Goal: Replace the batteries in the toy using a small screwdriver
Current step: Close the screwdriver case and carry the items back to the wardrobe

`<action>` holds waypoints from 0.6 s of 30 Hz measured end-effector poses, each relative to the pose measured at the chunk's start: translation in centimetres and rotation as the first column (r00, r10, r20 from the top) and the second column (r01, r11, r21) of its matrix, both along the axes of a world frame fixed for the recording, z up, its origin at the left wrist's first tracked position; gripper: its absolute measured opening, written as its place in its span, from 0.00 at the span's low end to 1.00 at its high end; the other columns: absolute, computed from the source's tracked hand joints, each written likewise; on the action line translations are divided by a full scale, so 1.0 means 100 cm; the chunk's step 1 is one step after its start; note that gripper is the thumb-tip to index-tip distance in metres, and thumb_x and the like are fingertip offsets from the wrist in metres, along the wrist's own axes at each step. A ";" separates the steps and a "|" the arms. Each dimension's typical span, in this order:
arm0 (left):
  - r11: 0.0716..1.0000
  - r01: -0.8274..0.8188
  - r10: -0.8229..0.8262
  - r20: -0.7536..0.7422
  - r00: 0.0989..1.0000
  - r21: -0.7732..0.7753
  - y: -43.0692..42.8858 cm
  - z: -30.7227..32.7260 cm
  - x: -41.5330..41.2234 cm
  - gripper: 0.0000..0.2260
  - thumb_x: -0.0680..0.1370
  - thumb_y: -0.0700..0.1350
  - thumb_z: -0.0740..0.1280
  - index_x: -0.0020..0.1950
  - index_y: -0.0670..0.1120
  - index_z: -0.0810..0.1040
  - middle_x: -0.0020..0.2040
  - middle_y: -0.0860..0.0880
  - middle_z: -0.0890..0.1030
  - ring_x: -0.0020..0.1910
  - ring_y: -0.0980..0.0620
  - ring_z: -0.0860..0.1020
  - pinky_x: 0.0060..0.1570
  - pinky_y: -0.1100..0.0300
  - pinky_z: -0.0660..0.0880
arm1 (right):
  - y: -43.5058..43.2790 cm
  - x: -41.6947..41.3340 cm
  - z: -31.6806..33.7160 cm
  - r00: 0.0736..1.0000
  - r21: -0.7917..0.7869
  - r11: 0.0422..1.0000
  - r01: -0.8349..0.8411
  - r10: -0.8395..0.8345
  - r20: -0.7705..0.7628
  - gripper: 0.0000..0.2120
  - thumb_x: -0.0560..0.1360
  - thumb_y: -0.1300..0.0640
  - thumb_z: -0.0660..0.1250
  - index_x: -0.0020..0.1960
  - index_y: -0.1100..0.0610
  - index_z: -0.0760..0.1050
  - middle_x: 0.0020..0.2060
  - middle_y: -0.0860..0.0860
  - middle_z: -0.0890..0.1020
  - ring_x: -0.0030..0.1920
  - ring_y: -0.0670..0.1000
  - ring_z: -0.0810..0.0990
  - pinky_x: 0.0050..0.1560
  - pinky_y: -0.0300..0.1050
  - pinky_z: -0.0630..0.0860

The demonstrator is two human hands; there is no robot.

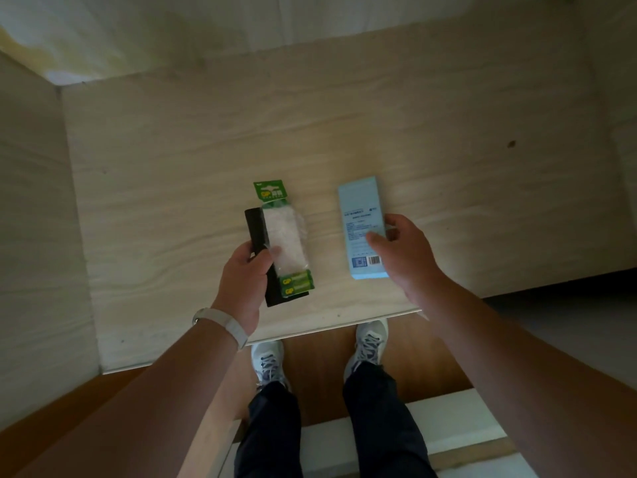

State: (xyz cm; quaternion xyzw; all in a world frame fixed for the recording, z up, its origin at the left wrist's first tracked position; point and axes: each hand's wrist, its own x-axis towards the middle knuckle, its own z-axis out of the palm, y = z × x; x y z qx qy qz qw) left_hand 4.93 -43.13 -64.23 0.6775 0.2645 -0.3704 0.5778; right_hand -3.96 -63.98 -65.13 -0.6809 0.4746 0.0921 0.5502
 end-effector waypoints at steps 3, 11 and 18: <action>0.999 0.002 -0.002 -0.015 1.000 -0.034 0.001 -0.002 0.001 0.09 0.81 0.40 0.66 0.59 0.48 0.79 0.55 0.46 0.85 0.52 0.47 0.84 0.48 0.50 0.81 | -0.001 -0.001 -0.007 0.996 -0.153 0.985 -0.083 0.077 -0.043 0.11 0.77 0.54 0.68 0.58 0.54 0.77 0.46 0.48 0.83 0.43 0.48 0.84 0.34 0.37 0.74; 0.997 -0.001 0.001 0.000 1.000 -0.080 -0.001 0.000 0.005 0.08 0.80 0.39 0.66 0.57 0.48 0.80 0.56 0.45 0.85 0.53 0.45 0.84 0.48 0.50 0.80 | -0.005 -0.004 -0.012 0.977 -0.376 0.904 -0.205 0.169 -0.128 0.14 0.75 0.48 0.67 0.56 0.56 0.77 0.49 0.52 0.82 0.43 0.49 0.81 0.31 0.35 0.68; 0.991 -0.012 0.012 0.004 1.000 -0.134 0.006 0.008 0.005 0.11 0.80 0.39 0.67 0.61 0.47 0.79 0.55 0.46 0.86 0.52 0.46 0.85 0.45 0.52 0.81 | 0.048 0.012 0.031 0.955 -0.090 0.952 -0.292 0.295 0.021 0.16 0.78 0.48 0.67 0.64 0.51 0.72 0.47 0.45 0.79 0.48 0.46 0.79 0.46 0.44 0.76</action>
